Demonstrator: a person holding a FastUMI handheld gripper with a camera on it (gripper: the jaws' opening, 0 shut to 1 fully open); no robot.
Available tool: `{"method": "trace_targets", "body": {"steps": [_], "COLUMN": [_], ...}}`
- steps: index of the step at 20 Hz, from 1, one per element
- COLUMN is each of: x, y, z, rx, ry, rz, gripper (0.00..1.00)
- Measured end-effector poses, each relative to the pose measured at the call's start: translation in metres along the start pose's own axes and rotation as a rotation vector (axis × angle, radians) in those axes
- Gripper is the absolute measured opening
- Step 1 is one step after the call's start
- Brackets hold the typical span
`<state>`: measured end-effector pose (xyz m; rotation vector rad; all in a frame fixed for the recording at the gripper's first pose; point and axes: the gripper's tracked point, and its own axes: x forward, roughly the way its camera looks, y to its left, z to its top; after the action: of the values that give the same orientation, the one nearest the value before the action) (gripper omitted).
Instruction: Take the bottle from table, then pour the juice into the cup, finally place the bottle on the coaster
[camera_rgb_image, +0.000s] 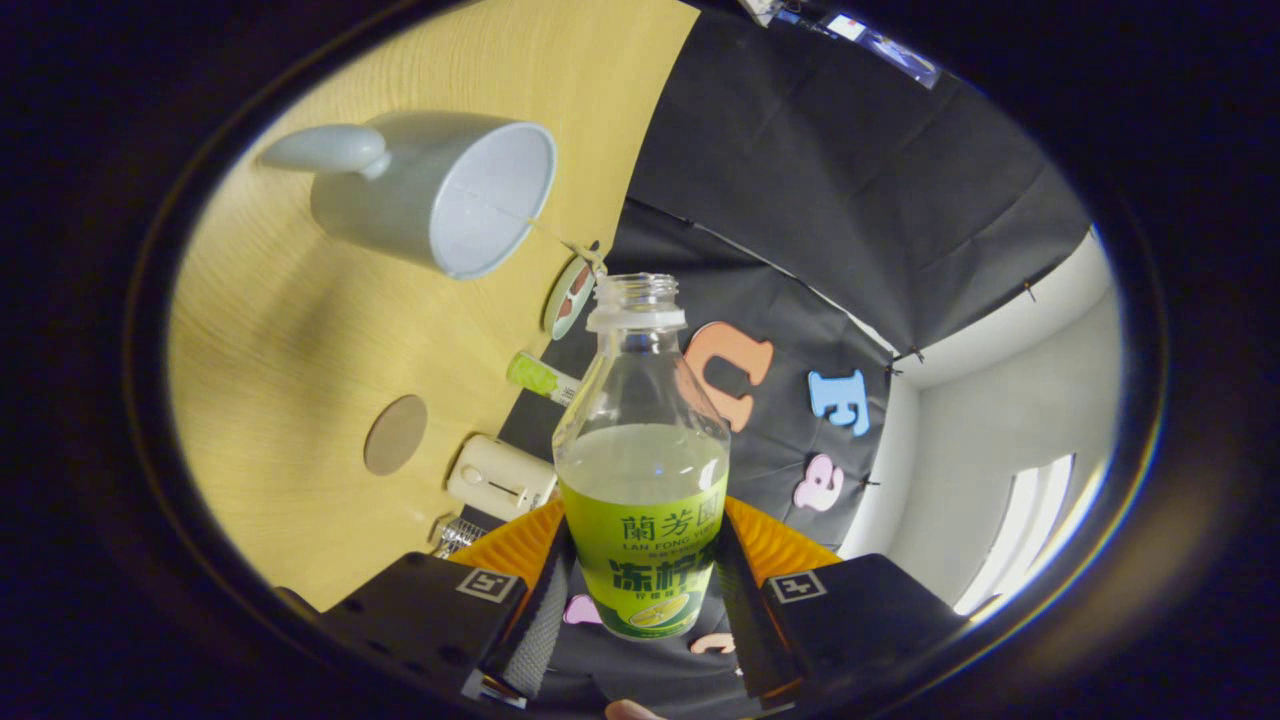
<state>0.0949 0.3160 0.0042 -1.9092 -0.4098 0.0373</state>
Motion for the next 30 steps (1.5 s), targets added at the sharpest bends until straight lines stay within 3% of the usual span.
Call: {"method": "trace_targets", "body": {"steps": [8,17,20,30], "x": [0.001,0.004,0.008,0.009], "y": [-0.002,0.006,0.016,0.047], "z": [0.0,-0.002,-0.003,0.013], "rx": [-0.019,0.1,0.203,0.731], "ry": [-0.005,0.005,0.016,0.049], "rz": [-0.011,-0.002,0.043,0.196], "gripper": [0.76,0.76,0.76,0.77]}}
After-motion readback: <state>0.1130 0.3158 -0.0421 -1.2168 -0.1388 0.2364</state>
